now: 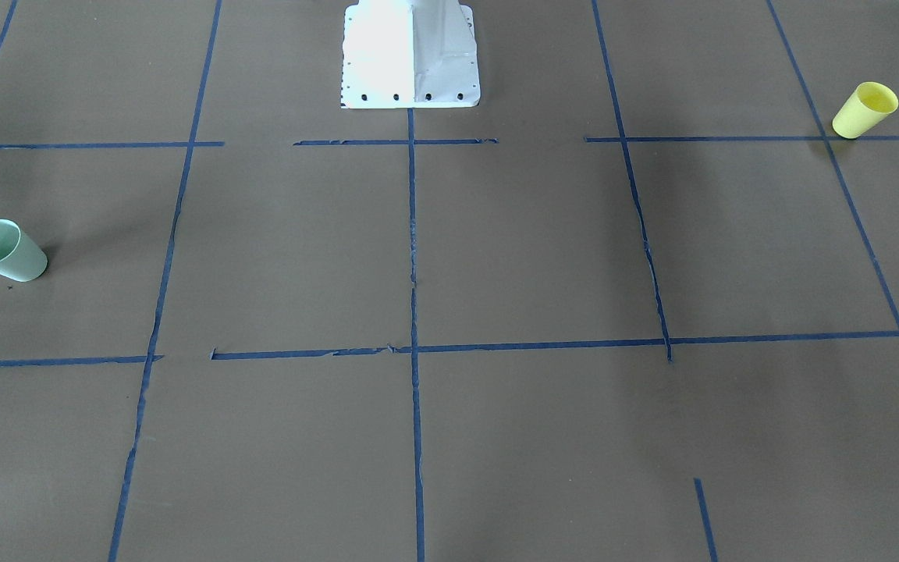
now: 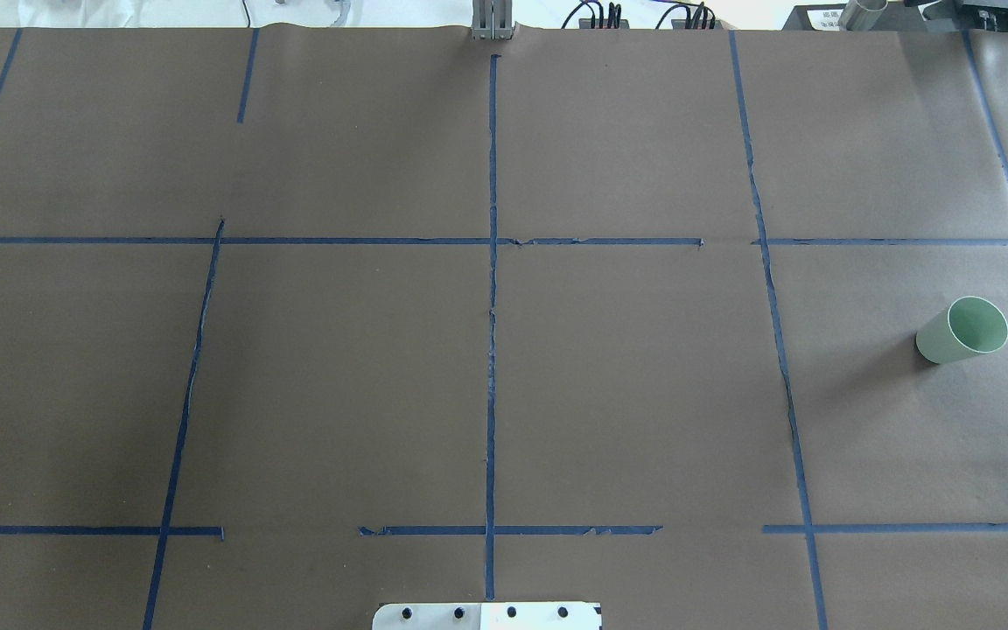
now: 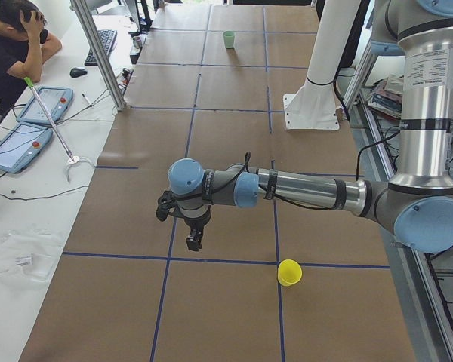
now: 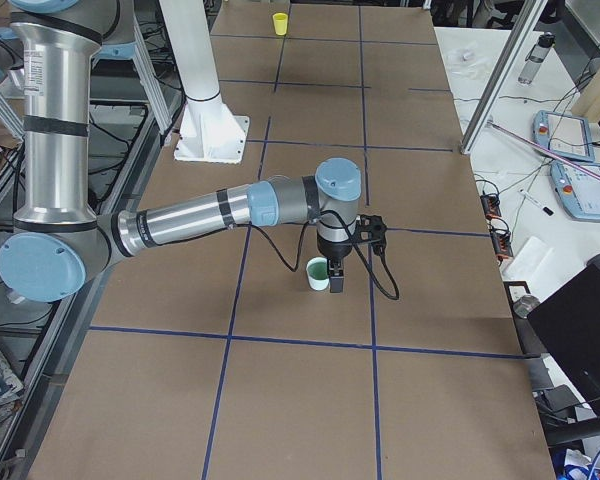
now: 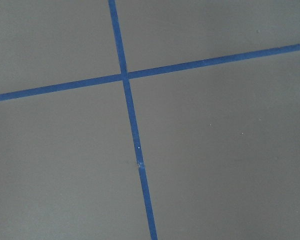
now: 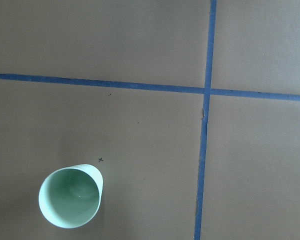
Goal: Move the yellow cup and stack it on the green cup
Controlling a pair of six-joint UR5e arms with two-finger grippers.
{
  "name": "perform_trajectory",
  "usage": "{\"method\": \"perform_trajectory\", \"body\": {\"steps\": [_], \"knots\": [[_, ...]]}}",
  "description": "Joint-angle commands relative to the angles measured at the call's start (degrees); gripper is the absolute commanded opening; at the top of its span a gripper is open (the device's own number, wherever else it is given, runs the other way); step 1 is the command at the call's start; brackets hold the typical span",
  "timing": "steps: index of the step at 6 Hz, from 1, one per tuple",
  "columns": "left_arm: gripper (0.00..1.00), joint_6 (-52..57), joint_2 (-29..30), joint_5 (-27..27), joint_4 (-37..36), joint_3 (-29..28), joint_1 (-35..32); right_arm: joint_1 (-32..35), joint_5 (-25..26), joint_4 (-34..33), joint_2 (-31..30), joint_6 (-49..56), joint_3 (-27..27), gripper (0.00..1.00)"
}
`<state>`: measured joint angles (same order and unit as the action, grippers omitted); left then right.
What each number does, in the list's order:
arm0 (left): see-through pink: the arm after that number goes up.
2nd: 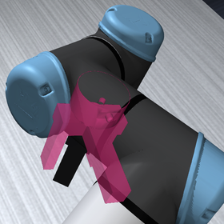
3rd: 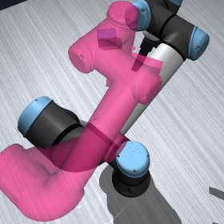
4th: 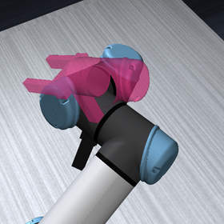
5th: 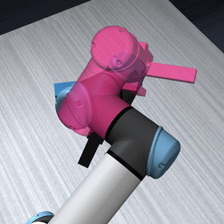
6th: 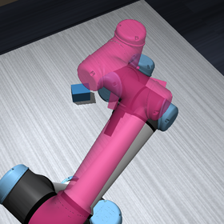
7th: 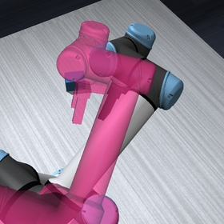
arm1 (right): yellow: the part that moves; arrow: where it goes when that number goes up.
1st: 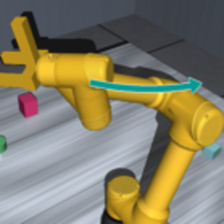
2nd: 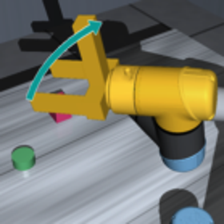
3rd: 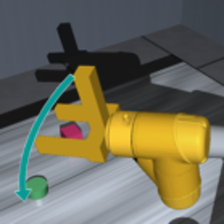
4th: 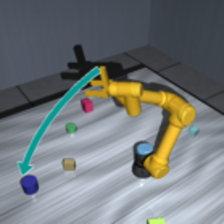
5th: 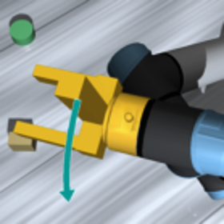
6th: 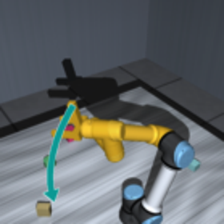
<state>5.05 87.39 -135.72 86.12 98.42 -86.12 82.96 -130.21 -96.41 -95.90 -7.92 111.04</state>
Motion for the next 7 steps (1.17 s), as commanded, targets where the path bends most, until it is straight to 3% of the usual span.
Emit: {"method": "perform_trajectory", "body": {"steps": [1,7], "knots": [[1.0,2.32,-1.85,0.88,4.1,0.44,-0.36,0.01,-2.57,0.08,-2.08,0.27,-0.12,1.0],[1.0,2.33,-2.13,0.45,5.37,0.88,-0.89,-0.07,-3.21,0.17,-2.18,0.45,-0.12,1.0]]}}
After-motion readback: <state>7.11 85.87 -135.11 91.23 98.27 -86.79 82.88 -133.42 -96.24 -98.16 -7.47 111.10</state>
